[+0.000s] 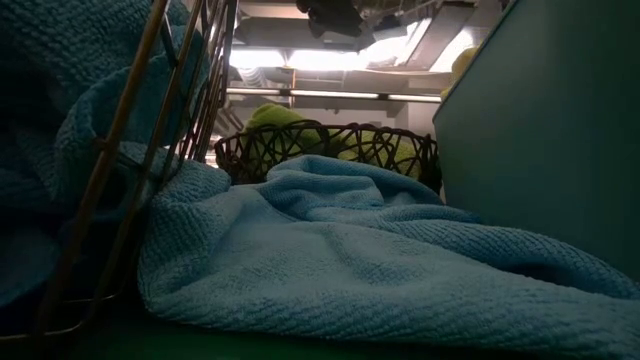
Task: Sort microfiber towel by color & place in baskets
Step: Put the green microfiber cloth into the round wire basket
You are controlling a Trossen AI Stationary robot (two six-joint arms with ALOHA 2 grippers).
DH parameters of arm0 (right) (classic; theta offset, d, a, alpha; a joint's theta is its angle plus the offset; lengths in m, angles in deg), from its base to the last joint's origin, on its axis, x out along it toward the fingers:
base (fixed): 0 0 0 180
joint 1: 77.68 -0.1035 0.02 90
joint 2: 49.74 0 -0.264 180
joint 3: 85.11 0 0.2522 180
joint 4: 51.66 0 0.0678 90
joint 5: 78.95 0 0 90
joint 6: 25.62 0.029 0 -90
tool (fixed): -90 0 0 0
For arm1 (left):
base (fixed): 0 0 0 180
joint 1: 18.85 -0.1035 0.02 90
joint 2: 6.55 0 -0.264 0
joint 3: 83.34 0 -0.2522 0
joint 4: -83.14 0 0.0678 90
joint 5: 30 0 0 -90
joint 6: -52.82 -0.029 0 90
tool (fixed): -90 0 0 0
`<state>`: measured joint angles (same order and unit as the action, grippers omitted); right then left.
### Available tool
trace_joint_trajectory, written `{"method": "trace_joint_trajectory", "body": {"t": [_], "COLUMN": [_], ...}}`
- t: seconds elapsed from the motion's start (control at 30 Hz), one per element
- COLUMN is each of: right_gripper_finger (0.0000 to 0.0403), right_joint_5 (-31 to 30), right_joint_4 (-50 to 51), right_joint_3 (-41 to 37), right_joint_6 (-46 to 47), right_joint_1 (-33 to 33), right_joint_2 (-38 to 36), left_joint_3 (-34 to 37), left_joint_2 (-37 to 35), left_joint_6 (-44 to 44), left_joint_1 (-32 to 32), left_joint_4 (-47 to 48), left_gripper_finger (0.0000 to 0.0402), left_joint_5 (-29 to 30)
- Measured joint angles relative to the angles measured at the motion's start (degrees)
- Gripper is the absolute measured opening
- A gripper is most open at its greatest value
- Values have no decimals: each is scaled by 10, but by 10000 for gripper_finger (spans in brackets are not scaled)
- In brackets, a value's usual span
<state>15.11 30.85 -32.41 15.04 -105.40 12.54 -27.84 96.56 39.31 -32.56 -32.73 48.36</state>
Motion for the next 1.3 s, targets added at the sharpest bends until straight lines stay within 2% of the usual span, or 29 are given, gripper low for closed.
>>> {"method": "trace_joint_trajectory", "body": {"t": [0.07, 0.23, 0.4, 0.5, 0.63, 0.73, 0.83, 1.07, 1.3], "right_gripper_finger": [119, 16, 24, 10, 10, 6, 5, 3, 3], "right_joint_5": [0, 4, 23, 26, 6, -26, -67, -211, -355], "right_joint_4": [3, 5, 49, 90, 143, 175, 199, 213, 184], "right_joint_3": [0, 1, 41, 86, 163, 228, 293, 433, 521], "right_joint_6": [0, -2, -3, -4, 1, 12, 13, 9, -28], "right_joint_1": [0, 0, 0, 0, 0, 0, 0, 0, 0], "right_joint_2": [1, 1, 1, 1, 1, 1, 1, 1, 1], "left_joint_3": [0, 0, 0, 0, 20, 73, 135, 239, 276], "left_joint_2": [0, -11, -46, -55, -56, -57, -57, -67, -93], "left_joint_6": [0, -25, -37, -47, -81, -111, -115, -114, -139], "left_joint_1": [0, -4, -24, -36, -53, -67, -82, -111, -151], "left_joint_4": [0, 18, 40, 72, 79, 63, 48, 26, 25], "left_gripper_finger": [133, 133, 133, 133, 133, 133, 133, 133, 133], "left_joint_5": [0, 0, 1, -10, -99, -187, -228, -239, -236]}}
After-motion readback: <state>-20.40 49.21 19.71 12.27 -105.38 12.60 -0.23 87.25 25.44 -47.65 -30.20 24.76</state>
